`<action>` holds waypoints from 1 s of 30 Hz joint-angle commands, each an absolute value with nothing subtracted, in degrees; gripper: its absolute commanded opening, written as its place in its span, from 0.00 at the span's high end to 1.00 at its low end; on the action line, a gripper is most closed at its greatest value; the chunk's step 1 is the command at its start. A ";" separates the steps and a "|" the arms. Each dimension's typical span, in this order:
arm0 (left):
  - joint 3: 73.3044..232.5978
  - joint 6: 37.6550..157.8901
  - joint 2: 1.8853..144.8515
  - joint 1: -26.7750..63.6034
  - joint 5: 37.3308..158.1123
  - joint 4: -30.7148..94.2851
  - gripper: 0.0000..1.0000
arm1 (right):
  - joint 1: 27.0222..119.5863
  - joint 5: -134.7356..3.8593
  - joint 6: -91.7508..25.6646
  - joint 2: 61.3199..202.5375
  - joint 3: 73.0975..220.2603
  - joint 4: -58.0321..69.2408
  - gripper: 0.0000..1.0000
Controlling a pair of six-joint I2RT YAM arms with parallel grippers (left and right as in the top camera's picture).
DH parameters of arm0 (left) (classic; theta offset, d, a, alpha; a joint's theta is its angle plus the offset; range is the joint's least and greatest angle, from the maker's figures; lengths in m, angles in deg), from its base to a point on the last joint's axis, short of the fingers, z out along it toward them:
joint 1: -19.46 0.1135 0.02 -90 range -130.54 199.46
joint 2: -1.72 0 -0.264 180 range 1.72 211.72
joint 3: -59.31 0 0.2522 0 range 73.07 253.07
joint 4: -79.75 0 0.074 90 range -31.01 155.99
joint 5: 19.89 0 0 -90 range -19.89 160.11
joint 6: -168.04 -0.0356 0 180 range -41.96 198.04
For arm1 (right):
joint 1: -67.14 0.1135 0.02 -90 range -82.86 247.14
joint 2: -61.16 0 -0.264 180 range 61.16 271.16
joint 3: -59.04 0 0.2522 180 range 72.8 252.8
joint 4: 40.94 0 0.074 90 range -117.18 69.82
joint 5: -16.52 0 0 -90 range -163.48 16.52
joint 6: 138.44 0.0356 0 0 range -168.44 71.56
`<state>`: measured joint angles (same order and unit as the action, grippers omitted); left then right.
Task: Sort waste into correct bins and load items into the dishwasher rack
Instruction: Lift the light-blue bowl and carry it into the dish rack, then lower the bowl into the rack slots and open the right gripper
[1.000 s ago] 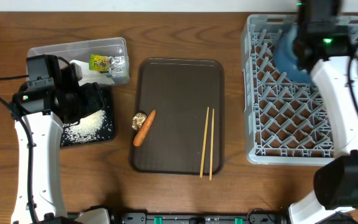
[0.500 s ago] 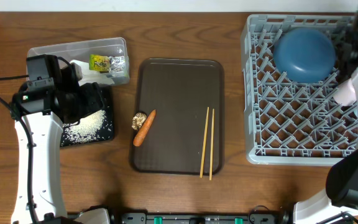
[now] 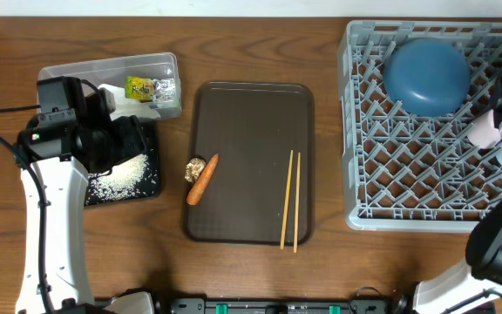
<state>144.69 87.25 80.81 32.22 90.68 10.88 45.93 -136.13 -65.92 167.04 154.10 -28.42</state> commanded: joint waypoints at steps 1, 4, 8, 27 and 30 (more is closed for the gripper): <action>145.30 87.38 81.09 32.41 90.36 10.73 0.35 | 44.29 -136.64 -75.55 171.37 153.66 -32.39 0.99; 145.30 87.38 81.09 32.41 90.36 10.75 0.35 | 43.55 -136.68 -80.87 174.84 153.66 -38.45 0.99; 145.30 87.36 81.09 32.41 90.36 10.75 0.35 | 43.04 -136.68 -86.53 178.80 153.66 -47.10 0.99; 145.30 88.06 81.09 32.41 90.36 10.77 0.35 | 46.76 -133.01 -87.69 185.27 153.66 -53.29 0.78; 145.30 88.04 81.09 32.41 90.36 10.77 0.34 | 48.18 -133.01 -87.69 185.27 153.66 -52.44 0.69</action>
